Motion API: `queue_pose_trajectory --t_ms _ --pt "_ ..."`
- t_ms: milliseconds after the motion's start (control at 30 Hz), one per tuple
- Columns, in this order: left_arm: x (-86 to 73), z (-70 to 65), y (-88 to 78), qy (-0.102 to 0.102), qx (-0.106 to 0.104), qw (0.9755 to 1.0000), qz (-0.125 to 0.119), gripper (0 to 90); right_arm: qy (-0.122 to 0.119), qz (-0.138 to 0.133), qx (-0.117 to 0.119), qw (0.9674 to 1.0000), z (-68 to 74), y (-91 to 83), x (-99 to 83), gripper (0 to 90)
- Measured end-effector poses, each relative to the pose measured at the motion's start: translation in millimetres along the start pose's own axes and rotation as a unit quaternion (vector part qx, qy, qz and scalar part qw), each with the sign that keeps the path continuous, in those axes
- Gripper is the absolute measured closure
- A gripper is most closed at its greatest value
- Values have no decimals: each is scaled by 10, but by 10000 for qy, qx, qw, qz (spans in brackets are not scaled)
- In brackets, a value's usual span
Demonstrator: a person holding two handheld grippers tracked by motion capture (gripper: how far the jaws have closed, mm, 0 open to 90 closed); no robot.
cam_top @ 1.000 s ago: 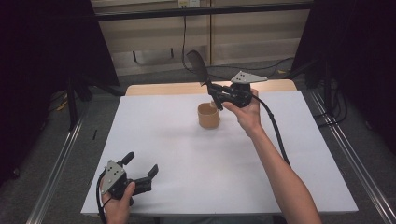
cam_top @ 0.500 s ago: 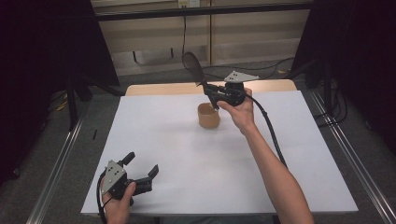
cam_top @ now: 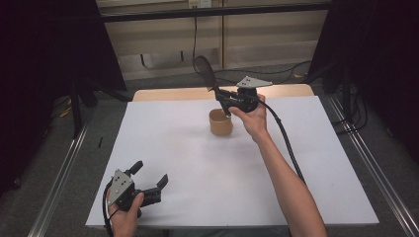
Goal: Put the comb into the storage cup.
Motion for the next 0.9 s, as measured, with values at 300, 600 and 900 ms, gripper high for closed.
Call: queue_pose_trajectory --t_ms 300,600,900 --pt "-1 -3 2 9 -8 10000 13 19 -34 93 -19 9999 -4 65 -69 728" --pt "0 -3 2 11 -16 10000 14 20 -21 156 24 9999 13 165 -142 728" --pt "-4 -2 4 -3 -23 10000 19 19 -76 196 91 9997 62 260 -211 728"
Point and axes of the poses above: each handheld gripper's, and its own axes: y roughly forward along the jaws, x roughly out of its top, z roughly to its left, the point moved 5 cm from there along y, roughly forward along the jaws, and after that the axes turned 7 degrees about -x, right-handed, at the moved point
